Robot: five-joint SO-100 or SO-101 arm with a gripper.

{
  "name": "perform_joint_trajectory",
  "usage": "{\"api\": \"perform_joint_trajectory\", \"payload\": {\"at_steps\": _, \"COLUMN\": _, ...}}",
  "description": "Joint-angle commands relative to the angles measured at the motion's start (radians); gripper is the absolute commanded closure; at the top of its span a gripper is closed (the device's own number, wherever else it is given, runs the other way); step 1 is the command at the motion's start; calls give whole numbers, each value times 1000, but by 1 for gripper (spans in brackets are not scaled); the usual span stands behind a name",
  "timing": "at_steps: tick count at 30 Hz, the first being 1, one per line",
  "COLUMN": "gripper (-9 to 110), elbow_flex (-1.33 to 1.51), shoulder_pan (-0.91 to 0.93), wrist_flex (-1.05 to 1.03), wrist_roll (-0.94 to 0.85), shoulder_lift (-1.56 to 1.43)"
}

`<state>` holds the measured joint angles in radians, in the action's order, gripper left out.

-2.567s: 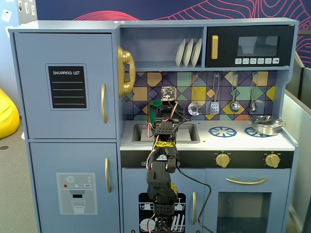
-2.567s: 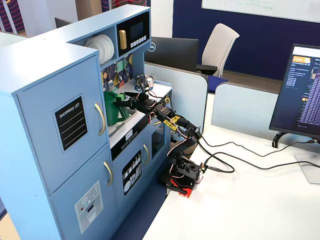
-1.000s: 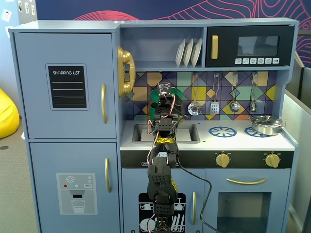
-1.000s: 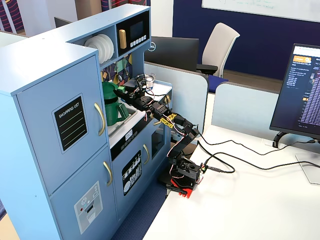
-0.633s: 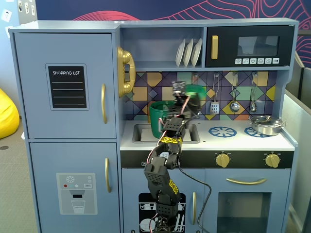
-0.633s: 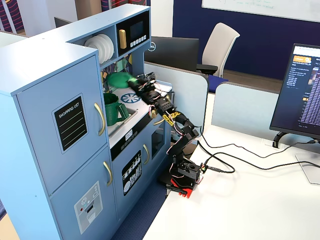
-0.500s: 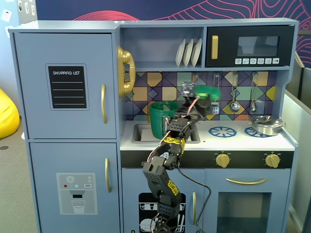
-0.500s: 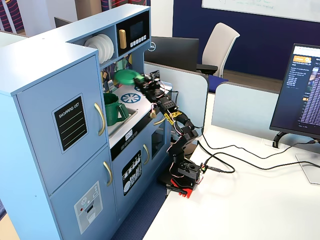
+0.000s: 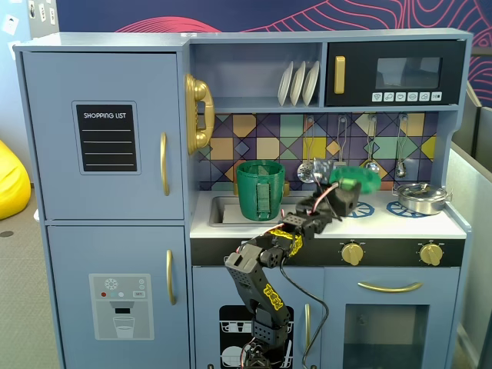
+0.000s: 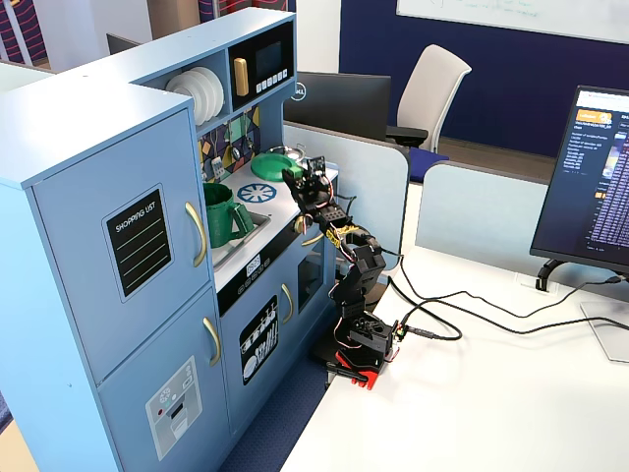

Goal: Take off the lid from the green recipient and place it on the counter

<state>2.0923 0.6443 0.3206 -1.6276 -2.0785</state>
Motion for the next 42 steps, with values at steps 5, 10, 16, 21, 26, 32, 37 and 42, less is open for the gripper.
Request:
{"api": "perform_joint_trajectory", "payload": {"at_steps": 5, "gripper": 101, "elbow_flex": 118, "shoulder_pan": 2, "wrist_flex": 144, "wrist_roll": 11, "shoulder_lift": 21}}
{"api": "perform_joint_trajectory", "payload": {"at_steps": 10, "gripper": 101, "elbow_flex": 196, "shoulder_pan": -8, "wrist_flex": 186, "wrist_roll": 3, "shoulder_lift": 31}}
{"api": "perform_joint_trajectory", "payload": {"at_steps": 16, "gripper": 101, "elbow_flex": 239, "shoulder_pan": -11, "wrist_flex": 195, "wrist_roll": -9, "shoulder_lift": 40}}
{"api": "perform_joint_trajectory", "payload": {"at_steps": 21, "gripper": 79, "elbow_flex": 242, "shoulder_pan": -5, "wrist_flex": 230, "wrist_roll": 69, "shoulder_lift": 49}}
{"api": "perform_joint_trajectory", "payload": {"at_steps": 26, "gripper": 63, "elbow_flex": 216, "shoulder_pan": 0, "wrist_flex": 249, "wrist_roll": 112, "shoulder_lift": 52}}
{"api": "perform_joint_trajectory", "payload": {"at_steps": 32, "gripper": 63, "elbow_flex": 196, "shoulder_pan": 3, "wrist_flex": 232, "wrist_roll": 98, "shoulder_lift": 5}}
{"api": "perform_joint_trajectory", "payload": {"at_steps": 37, "gripper": 65, "elbow_flex": 187, "shoulder_pan": -18, "wrist_flex": -23, "wrist_roll": 78, "shoulder_lift": -201}}
{"api": "perform_joint_trajectory", "payload": {"at_steps": 42, "gripper": 65, "elbow_flex": 91, "shoulder_pan": -58, "wrist_flex": -411, "wrist_roll": 55, "shoulder_lift": -387}}
